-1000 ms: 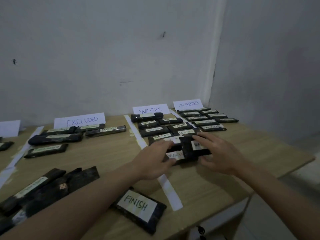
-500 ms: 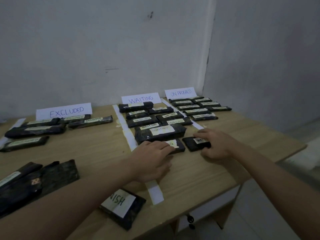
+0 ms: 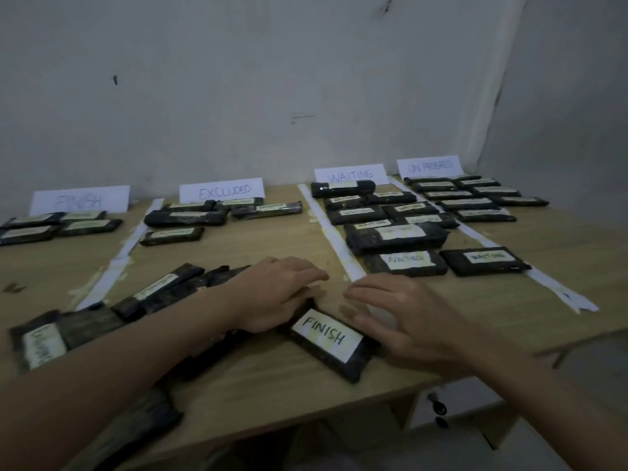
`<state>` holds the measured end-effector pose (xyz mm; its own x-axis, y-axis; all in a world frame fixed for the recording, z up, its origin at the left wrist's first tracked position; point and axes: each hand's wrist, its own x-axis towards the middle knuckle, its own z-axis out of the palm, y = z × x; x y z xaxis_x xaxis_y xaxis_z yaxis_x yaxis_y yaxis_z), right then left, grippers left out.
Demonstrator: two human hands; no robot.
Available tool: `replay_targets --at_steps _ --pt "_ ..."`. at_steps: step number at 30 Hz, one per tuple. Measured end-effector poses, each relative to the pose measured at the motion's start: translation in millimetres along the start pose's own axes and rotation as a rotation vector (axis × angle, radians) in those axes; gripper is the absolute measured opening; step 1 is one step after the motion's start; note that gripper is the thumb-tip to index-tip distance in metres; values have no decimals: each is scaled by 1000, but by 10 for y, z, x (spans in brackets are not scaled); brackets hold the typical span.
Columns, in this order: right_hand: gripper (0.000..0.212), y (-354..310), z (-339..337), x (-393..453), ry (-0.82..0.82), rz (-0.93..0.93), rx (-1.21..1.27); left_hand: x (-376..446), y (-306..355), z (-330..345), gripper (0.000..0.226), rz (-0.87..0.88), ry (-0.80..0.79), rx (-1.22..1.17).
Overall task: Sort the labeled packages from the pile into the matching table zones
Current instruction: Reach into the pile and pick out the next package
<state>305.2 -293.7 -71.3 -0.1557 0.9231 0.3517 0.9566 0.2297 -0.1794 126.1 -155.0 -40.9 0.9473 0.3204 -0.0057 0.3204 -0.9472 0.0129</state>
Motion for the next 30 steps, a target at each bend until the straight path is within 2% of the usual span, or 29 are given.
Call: replay_targets --at_steps 5,7,11,15,19,25,30 --pt "77 -323 75 46 -160 -26 -174 -233 -76 -28 41 -14 20 -15" --pt "74 -371 54 86 -192 0 -199 -269 -92 -23 41 -10 27 -22" --pt "62 -310 -14 181 -53 -2 -96 -277 -81 -28 43 -42 78 -159" --pt "67 -210 -23 330 165 -15 11 -239 -94 -49 42 -165 305 -476" --pt "74 -203 14 543 335 12 151 -208 -195 -125 27 -271 508 -774" --pt "72 -325 131 906 372 -44 184 -374 -477 -252 26 -321 539 -903" --pt "65 -552 312 1350 345 -115 105 -674 -903 -272 24 -384 583 -804"
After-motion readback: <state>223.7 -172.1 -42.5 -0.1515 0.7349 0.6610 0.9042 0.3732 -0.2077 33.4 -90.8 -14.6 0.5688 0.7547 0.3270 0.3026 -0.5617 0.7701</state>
